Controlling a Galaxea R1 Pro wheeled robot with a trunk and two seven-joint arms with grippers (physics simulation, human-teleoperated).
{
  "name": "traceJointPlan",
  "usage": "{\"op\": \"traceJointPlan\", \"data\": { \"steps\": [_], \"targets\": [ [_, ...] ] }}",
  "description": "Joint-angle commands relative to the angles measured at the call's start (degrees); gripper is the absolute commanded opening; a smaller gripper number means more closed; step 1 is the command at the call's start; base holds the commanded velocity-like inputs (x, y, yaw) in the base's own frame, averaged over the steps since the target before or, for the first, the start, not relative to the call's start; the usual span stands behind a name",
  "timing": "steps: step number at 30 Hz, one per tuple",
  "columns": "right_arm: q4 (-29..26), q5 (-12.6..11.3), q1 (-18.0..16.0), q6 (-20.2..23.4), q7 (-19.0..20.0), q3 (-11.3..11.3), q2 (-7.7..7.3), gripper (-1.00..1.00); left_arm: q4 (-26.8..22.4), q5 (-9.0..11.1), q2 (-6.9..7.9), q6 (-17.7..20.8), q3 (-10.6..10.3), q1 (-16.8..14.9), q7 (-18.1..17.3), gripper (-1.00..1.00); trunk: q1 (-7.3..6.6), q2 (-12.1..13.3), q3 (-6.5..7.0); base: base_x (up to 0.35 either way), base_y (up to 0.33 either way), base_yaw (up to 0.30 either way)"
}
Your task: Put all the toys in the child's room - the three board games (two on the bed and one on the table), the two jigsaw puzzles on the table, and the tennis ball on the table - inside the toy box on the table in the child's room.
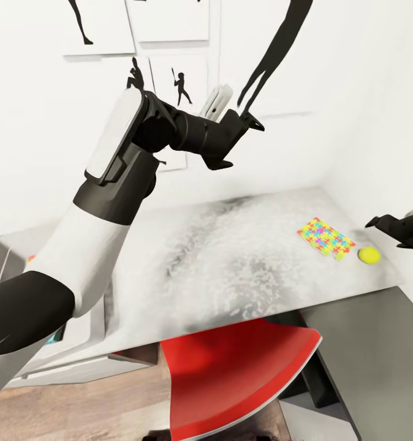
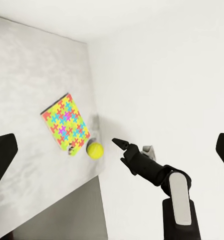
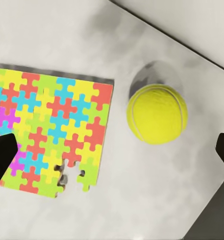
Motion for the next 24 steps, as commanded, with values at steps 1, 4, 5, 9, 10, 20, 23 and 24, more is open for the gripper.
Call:
{"op": "traceJointPlan", "data": {
  "steps": [1, 4, 5, 9, 10, 20, 23, 24],
  "targets": [
    [-0.1, -0.6, -0.3, 0.1, -0.6, -0.2, -0.01, 1.0, 0.0, 0.3, -0.01, 0.2, 0.0, -0.1, 0.4, 1.0, 0.03, -0.1, -0.19, 0.0, 0.0, 0.0],
    [-0.1, -0.6, -0.8, 0.1, -0.6, -0.2, -0.03, 1.0, 0.0, 0.3, -0.02, 0.2, 0.0, -0.1, 0.4, 1.0, 0.03, -0.1, -0.46, 0.0, 0.0, 0.0],
    [-0.1, -0.6, -1.1, 0.1, -0.6, -0.2, -0.03, 1.0, 0.0, 0.3, -0.02, 0.2, 0.0, -0.1, 0.4, 1.0, 0.03, -0.1, -0.56, 0.0, 0.0, 0.0],
    [-0.1, -0.6, -1.7, 0.1, -0.6, -0.2, -0.05, 1.0, 0.0, 0.3, -0.02, 0.2, 0.0, -0.1, 0.4, 1.0, 0.03, -0.1, -0.92, 0.0, 0.0, 0.0],
    [-0.1, -0.6, -1.9, 0.0, -0.6, -0.2, -0.05, 1.0, 0.0, 0.3, -0.02, 0.2, 0.0, -0.1, 0.4, 1.0, 0.03, -0.1, -1.02, 0.0, 0.0, 0.0],
    [-0.1, -0.7, -2.7, 0.0, -0.6, -0.3, -0.07, 1.0, 0.0, 0.3, -0.02, 0.2, 0.0, -0.1, 0.5, 1.0, 0.03, -0.1, -1.94, 0.0, 0.0, 0.0],
    [-0.1, -0.7, -2.8, -0.1, -0.6, -0.3, -0.08, 1.0, 0.0, 0.3, 0.0, 0.2, 0.0, -0.1, 0.5, 1.0, 0.03, -0.1, -2.22, 0.0, 0.0, 0.0],
    [-0.1, -0.7, -2.8, -0.1, -0.6, -0.3, -0.08, 1.0, 0.0, 0.3, 0.0, 0.2, 0.0, -0.1, 0.5, 1.0, 0.03, -0.1, -2.31, 0.0, 0.0, 0.0]
  ]
}}
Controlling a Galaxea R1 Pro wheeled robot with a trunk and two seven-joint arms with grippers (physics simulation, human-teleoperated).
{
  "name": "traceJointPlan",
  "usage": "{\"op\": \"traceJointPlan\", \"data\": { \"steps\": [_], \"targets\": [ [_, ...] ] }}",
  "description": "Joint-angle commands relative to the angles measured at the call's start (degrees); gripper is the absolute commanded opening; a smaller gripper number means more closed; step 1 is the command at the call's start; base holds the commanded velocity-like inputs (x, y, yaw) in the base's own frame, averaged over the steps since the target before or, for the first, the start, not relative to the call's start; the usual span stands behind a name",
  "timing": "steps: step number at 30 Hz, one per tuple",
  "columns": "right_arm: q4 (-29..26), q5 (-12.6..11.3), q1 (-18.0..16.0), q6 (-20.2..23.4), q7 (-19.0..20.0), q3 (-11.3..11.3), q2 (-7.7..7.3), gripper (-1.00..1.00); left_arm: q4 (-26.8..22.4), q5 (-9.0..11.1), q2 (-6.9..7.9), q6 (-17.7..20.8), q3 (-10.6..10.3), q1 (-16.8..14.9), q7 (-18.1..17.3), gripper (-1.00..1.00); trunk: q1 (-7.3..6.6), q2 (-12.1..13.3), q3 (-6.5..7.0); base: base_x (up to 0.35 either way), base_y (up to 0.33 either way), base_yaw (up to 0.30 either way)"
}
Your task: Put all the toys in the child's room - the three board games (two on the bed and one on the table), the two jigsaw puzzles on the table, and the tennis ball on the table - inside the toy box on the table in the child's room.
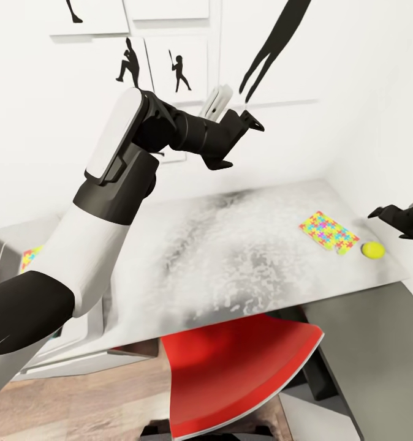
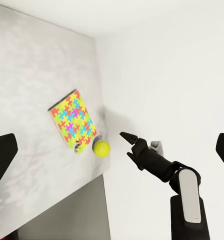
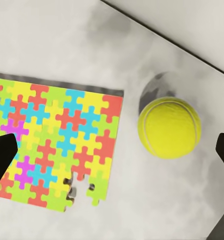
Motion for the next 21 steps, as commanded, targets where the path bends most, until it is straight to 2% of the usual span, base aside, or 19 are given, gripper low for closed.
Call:
{"op": "traceJointPlan", "data": {
  "steps": [1, 21],
  "targets": [
    [-0.1, -0.6, -0.1, 0.1, -0.6, -0.2, 0.01, 1.0, 0.0, 0.3, 0.0, 0.2, 0.0, -0.1, 0.4, 1.0, 0.03, -0.1, -0.18, 0.0, 0.0, 0.0],
    [-0.1, -0.6, -0.2, 0.1, -0.6, -0.3, -0.21, 1.0, 0.0, 0.2, 0.05, 0.2, 0.0, -0.1, 0.4, 1.0, 0.03, -0.1, -2.03, 0.0, 0.0, 0.0]
  ]
}}
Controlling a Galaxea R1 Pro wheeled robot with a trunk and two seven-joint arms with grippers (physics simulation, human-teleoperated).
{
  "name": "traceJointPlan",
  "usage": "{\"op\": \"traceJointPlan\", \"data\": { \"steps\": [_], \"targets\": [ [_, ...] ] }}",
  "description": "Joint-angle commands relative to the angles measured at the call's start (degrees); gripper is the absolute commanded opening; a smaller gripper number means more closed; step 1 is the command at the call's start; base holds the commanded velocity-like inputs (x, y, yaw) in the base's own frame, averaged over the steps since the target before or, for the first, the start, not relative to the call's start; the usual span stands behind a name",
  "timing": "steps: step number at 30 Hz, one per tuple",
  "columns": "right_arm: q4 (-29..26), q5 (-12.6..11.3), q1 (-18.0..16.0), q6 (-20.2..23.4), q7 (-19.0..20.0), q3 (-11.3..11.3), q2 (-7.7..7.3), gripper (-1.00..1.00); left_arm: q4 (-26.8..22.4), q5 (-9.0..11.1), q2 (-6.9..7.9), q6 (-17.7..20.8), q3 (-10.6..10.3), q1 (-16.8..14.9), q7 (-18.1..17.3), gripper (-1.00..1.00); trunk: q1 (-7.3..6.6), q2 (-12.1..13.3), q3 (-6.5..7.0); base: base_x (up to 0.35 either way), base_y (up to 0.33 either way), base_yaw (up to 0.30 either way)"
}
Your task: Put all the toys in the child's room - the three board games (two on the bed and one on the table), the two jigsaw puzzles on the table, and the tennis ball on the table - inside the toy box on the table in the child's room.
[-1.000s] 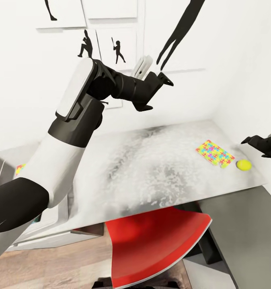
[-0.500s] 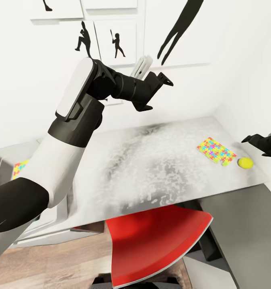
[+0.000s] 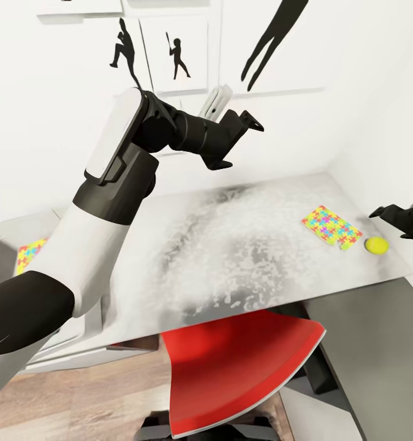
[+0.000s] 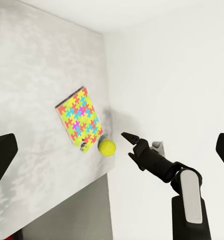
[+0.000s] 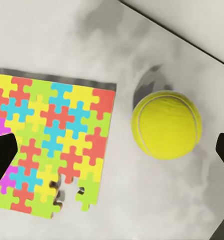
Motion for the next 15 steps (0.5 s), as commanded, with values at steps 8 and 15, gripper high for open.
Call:
{"op": "traceJointPlan", "data": {
  "steps": [8, 15],
  "targets": [
    [-0.1, -0.6, 0.0, 0.1, -0.6, -0.2, -0.61, 1.0, 0.0, 0.3, -0.01, 0.2, 0.0, -0.1, 0.4, 1.0, 0.03, -0.1, -0.83, 0.0, 0.0, 0.0],
    [-0.1, -0.6, 0.0, 0.1, -0.6, -0.3, -1.24, 1.0, 0.0, 0.2, -0.01, 0.2, 0.0, -0.1, 0.4, 1.0, 0.03, -0.1, -1.47, 0.0, 0.0, 0.0]
  ]
}}
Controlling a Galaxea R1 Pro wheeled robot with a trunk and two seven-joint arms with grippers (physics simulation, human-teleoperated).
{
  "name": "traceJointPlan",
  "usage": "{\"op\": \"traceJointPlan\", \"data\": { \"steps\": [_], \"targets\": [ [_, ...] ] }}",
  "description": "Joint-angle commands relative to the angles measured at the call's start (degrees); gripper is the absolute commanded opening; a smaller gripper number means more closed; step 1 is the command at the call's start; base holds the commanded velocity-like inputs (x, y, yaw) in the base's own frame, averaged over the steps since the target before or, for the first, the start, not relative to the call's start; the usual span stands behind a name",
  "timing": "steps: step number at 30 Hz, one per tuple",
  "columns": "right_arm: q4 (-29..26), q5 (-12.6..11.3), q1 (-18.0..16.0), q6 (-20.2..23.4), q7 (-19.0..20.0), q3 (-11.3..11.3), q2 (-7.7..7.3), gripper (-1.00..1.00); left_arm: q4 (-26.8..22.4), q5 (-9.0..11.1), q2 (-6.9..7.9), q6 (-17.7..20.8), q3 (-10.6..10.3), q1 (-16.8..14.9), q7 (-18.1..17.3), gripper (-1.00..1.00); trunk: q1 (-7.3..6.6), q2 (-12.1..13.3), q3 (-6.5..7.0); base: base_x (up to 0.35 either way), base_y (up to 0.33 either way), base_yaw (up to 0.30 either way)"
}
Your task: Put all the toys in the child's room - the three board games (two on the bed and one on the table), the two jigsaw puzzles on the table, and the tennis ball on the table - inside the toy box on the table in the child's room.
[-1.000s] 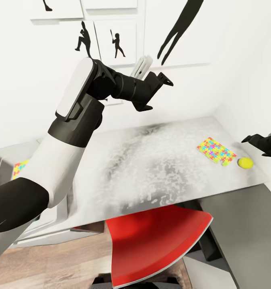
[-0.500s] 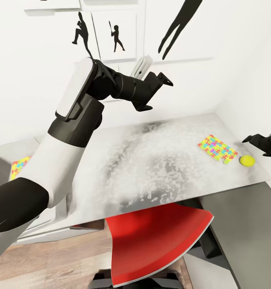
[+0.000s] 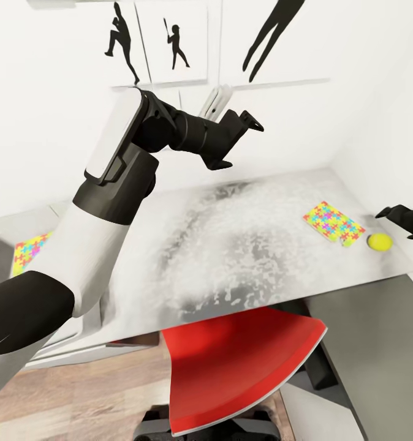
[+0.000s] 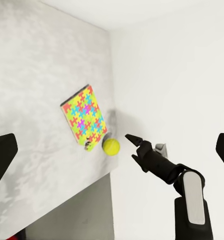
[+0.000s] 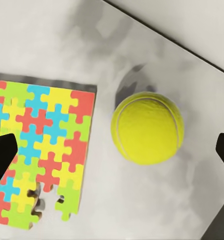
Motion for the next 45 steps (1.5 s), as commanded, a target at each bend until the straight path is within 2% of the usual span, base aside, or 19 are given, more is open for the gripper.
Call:
{"op": "traceJointPlan", "data": {
  "steps": [1, 45],
  "targets": [
    [-0.1, -0.6, 0.0, 0.1, -0.6, -0.2, -0.06, 1.0, 0.0, 0.3, -0.01, 0.2, 0.0, -0.1, 0.4, 1.0, 0.03, -0.1, -0.18, 0.0, 0.0, 0.0],
    [-0.6, -0.6, -0.1, 0.2, -0.5, -0.3, -0.37, 1.0, 0.1, 0.3, 0.07, 0.3, -0.1, -0.1, 0.5, 1.0, 0.03, -0.1, -4.04, 0.0, 0.0, 0.0]
  ]
}}
